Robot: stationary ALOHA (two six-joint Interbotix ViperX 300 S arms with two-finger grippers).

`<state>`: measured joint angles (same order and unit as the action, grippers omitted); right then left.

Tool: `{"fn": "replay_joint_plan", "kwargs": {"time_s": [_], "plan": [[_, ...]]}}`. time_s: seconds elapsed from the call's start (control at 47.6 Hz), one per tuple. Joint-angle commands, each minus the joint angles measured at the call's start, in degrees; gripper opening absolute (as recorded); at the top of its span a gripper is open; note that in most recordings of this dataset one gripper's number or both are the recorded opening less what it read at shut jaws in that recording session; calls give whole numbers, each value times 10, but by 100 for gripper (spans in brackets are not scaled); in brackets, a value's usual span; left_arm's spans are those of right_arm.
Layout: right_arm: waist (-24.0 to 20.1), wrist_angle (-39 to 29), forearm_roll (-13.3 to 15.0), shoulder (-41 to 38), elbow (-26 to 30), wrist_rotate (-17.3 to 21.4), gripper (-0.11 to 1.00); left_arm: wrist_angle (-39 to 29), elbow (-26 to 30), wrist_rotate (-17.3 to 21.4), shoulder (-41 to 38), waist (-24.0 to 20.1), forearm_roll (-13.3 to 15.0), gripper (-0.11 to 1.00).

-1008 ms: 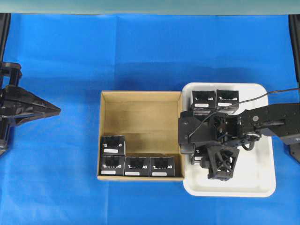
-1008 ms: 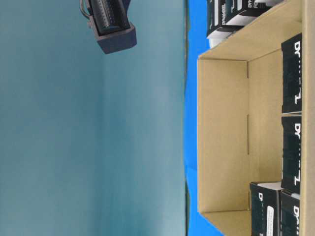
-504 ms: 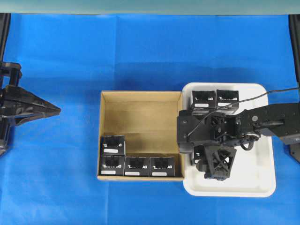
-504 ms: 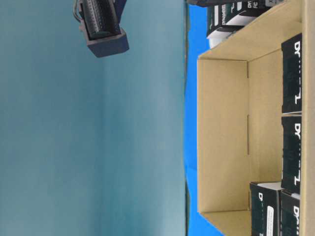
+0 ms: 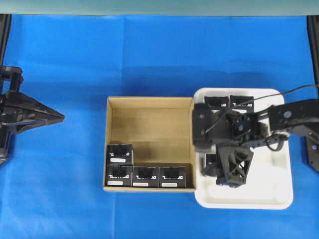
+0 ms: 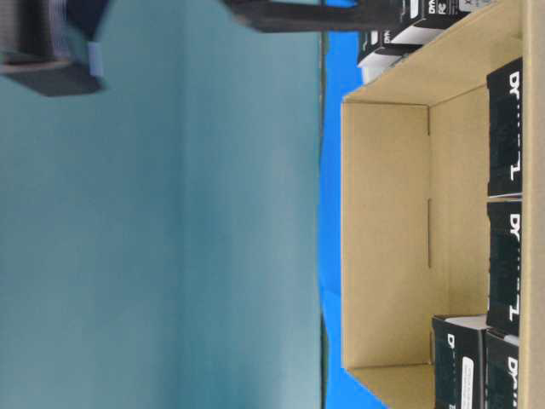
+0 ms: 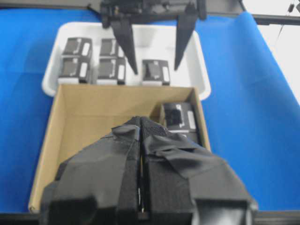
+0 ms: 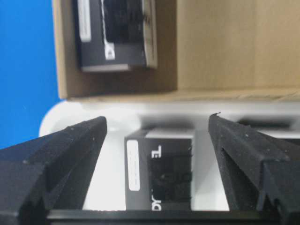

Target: Pick the box from inside the cardboard box.

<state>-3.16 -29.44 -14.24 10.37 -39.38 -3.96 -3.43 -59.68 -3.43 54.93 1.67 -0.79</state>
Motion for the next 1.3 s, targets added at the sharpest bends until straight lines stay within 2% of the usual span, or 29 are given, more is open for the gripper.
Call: {"fn": "replay_joint_plan", "kwargs": {"time_s": [0.0, 0.42, 0.819, 1.281], "plan": [[6, 2, 0, 20, 11, -1, 92, 2, 15, 0, -4, 0, -2, -3], [18, 30, 0, 86, 1, -8, 92, 1, 15, -1, -4, 0, -2, -3], [18, 143, 0, 129, -29, -10, 92, 1, 15, -1, -4, 0, -2, -3], [18, 213, 0, 182, -70, -10, 92, 1, 15, -2, -3, 1, -2, -3]]}}
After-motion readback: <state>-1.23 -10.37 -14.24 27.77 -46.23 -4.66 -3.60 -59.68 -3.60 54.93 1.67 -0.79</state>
